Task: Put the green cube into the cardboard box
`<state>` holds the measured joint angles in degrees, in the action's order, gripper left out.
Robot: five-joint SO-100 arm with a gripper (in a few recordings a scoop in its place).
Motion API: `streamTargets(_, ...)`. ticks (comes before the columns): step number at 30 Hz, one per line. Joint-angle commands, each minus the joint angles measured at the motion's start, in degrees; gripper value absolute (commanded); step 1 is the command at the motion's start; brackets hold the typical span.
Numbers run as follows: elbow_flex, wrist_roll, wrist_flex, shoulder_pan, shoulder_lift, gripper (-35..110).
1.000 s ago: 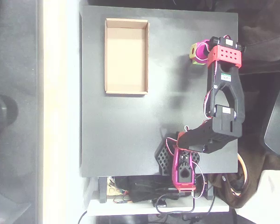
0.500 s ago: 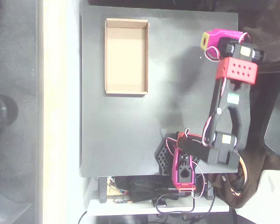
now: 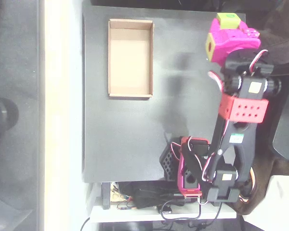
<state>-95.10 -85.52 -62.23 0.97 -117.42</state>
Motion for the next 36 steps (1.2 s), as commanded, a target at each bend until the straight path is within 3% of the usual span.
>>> streamTargets(1, 0.35, -0.09, 0.18, -3.34, -4.48, 4)
streamTargets(24, 0.00, 0.00, 0.53, -32.08, -0.97, 4)
streamTargets(36, 0.26, -0.09, 0.53, -33.93, 15.82, 4)
